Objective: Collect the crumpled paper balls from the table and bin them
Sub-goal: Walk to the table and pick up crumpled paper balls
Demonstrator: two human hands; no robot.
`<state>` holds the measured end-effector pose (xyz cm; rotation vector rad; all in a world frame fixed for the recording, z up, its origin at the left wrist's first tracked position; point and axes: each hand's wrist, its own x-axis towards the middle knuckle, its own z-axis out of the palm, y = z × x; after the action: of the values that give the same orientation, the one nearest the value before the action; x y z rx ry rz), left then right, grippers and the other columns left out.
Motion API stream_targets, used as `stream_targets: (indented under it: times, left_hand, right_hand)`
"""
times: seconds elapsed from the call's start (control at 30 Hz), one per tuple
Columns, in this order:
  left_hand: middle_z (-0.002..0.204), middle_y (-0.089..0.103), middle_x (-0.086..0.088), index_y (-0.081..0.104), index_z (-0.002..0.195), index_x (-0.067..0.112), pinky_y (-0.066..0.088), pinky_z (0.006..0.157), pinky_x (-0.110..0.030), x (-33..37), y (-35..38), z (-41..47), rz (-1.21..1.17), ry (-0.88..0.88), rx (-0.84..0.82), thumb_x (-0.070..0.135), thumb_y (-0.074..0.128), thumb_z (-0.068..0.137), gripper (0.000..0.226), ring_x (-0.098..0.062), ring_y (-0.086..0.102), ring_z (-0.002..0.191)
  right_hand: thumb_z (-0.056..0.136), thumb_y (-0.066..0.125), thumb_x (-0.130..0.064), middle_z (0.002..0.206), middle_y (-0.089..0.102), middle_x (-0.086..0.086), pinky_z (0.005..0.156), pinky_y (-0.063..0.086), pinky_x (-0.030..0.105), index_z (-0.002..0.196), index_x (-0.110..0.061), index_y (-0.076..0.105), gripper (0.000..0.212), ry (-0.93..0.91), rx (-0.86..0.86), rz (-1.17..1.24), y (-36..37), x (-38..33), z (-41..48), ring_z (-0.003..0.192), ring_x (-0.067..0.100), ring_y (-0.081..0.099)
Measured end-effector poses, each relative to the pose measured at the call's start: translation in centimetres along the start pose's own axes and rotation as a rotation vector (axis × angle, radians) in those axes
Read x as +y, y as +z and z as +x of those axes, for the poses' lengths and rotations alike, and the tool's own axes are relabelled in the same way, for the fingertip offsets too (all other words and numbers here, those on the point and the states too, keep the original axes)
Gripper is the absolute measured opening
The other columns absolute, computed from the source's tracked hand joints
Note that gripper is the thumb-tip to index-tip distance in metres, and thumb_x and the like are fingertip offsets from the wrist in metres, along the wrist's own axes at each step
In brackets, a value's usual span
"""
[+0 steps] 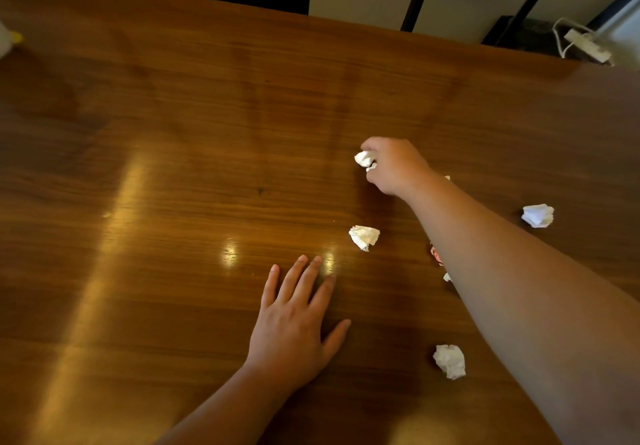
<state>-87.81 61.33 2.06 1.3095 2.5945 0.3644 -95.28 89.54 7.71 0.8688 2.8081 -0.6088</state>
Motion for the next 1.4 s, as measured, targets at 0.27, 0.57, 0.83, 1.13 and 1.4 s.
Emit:
stream_targets:
  times: [0.27, 0.57, 0.83, 1.13, 1.4]
  left_hand:
    - [0.155, 0.035, -0.002, 0.041, 0.139, 0.029, 0.012, 0.118, -0.052, -0.2, 0.3, 0.0, -0.009, 0.008, 0.032, 0.07, 0.035, 0.088, 0.065, -0.021, 0.02, 0.147]
    - [0.154, 0.035, -0.001, 0.04, 0.138, 0.033, 0.01, 0.119, -0.049, -0.3, -0.1, -0.2, -0.016, 0.002, -0.009, 0.071, 0.033, 0.088, 0.063, -0.02, 0.02, 0.147]
    - [0.111, 0.061, 0.021, 0.062, 0.116, 0.034, 0.057, 0.084, -0.034, 3.6, -5.6, -1.0, -0.683, -0.156, 0.079, 0.055, 0.053, 0.084, 0.039, 0.001, 0.059, 0.102]
    - [0.107, 0.066, 0.023, 0.067, 0.108, 0.043, 0.057, 0.083, -0.025, 12.0, -8.1, -3.2, -0.965, -0.013, -0.107, 0.03, 0.069, 0.084, 0.028, 0.001, 0.064, 0.1]
    - [0.089, 0.062, 0.018, 0.071, 0.085, 0.035, 0.052, 0.062, -0.015, 15.2, -6.6, -5.1, -0.867, 0.008, -0.1, 0.015, 0.075, 0.08, 0.021, -0.003, 0.065, 0.077]
  right_hand:
    - [0.09, 0.064, -0.019, 0.088, 0.069, 0.002, 0.055, 0.05, 0.025, 0.097, -0.017, 0.067, 0.008, 0.004, 0.089, 0.231, 1.4, 0.2, -0.9, 0.072, 0.017, 0.063]
    - [0.09, 0.06, -0.013, 0.067, 0.055, 0.008, 0.041, 0.043, 0.017, 0.1, -0.007, 0.056, 0.013, 0.663, -0.125, 2.204, 1.1, 1.1, -10.8, 0.05, 0.01, 0.055]
    - [0.074, 0.069, -0.01, 0.069, 0.059, 0.007, 0.043, 0.046, 0.016, 0.101, -0.006, 0.058, 0.029, 0.759, -0.194, 2.131, 0.5, 2.5, -23.6, 0.054, 0.009, 0.056]
    - [0.079, 0.067, -0.013, 0.074, 0.065, 0.004, 0.048, 0.048, 0.017, 0.102, -0.007, 0.065, 0.024, 0.626, -0.277, 1.955, 0.4, 2.9, -30.9, 0.057, 0.007, 0.057]
    - [0.093, 0.048, -0.027, 0.087, 0.073, 0.014, 0.064, 0.054, 0.035, 0.107, -0.007, 0.06, 0.027, 0.749, -0.107, 2.107, 1.5, 1.5, -33.7, 0.081, 0.024, 0.072]
